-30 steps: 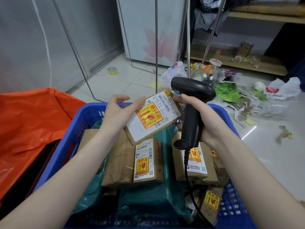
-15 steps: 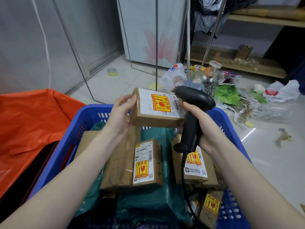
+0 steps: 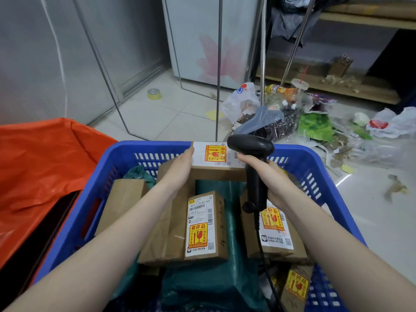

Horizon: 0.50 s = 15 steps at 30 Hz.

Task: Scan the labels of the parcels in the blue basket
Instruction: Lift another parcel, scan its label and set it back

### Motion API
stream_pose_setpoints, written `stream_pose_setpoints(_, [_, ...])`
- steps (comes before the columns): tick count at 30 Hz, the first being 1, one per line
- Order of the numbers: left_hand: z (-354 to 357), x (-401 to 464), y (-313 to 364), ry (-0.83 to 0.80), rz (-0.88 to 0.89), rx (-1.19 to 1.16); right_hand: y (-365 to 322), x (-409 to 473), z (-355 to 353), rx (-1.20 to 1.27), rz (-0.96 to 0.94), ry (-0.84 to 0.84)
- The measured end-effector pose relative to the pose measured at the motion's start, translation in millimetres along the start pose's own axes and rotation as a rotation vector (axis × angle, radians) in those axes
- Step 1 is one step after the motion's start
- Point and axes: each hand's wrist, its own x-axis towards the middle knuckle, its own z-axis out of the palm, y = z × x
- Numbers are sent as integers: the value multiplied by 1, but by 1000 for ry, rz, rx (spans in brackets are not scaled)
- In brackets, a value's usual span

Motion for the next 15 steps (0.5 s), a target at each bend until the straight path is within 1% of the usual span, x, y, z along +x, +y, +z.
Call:
stream_pose_setpoints(2, [3,3,-3,70,-46,-78,2,6,0,-25,16,-21])
stream_pose_setpoints(4, [6,3,-4,107,-68,-82,5,11,0,-27,29,-43])
stream_pose_setpoints(8, [9,3,-6,32,-58,-40,13,18,2,-14,69,-46])
stream_pose_setpoints(13, [7,0,-12,-96,-137,-23,23,20,5,-39,90,-55])
stream_pose_setpoints(15, [8,-2,-13,-112,-145,8,24,19,5,-42,90,-49])
